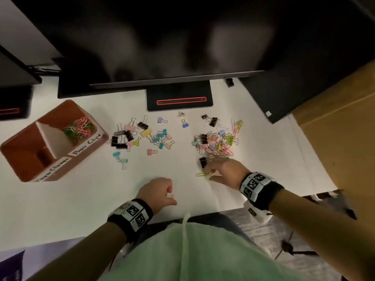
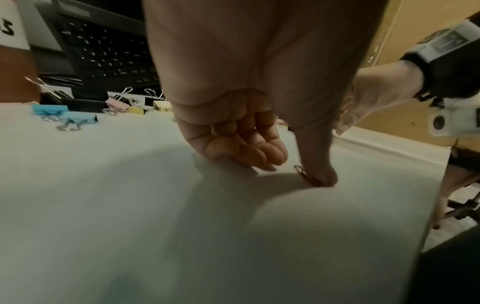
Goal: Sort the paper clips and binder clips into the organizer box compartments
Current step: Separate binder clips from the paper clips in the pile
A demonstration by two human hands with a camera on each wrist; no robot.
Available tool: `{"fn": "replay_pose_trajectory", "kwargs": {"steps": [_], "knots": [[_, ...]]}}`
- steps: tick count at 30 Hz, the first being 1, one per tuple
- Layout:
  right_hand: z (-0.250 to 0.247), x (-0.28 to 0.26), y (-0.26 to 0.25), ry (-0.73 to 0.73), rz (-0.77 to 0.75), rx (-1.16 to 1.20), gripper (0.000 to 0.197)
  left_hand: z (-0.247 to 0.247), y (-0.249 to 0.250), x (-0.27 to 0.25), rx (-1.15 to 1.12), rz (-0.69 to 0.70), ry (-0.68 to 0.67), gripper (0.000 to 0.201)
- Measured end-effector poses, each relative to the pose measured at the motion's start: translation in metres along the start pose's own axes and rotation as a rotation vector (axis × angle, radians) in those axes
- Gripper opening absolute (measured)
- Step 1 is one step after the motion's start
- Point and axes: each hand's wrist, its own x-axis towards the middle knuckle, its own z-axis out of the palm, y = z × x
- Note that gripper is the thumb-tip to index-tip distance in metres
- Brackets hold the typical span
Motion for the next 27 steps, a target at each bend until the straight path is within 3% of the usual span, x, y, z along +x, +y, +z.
{"fn": "replay_pose_trajectory", "kwargs": {"steps": [6, 9, 12, 15, 17, 20, 27], "knots": [[0.009, 0.018, -0.003, 0.047, -0.097, -0.098, 0.02, 0.009, -0.001, -0.002, -0.073, -0.024, 0.091, 0.021], [0.007, 0.022, -0.003, 0.041, -0.115, -0.095, 0.017, 0.01, 0.0, 0.002, -0.011, -0.041, 0.08, 0.022], [0.004, 0.022, 0.0, 0.02, -0.178, -0.126, 0.015, 0.008, 0.005, 0.005, 0.06, -0.064, 0.057, 0.006], [-0.004, 0.017, 0.01, 0.046, -0.266, -0.029, 0.008, 0.002, 0.015, 0.005, 0.096, -0.055, 0.045, 0.006], [-0.015, 0.01, 0.025, 0.089, -0.222, 0.081, 0.005, -0.003, 0.022, 0.007, 0.056, -0.008, 0.096, 0.009], [-0.027, -0.003, 0.053, 0.129, -0.091, 0.144, 0.021, -0.005, 0.043, 0.017, -0.015, 0.078, 0.184, 0.009], [-0.019, -0.014, 0.066, 0.041, -0.017, 0.091, 0.047, 0.026, 0.095, 0.056, -0.028, 0.165, 0.274, 0.017]]}}
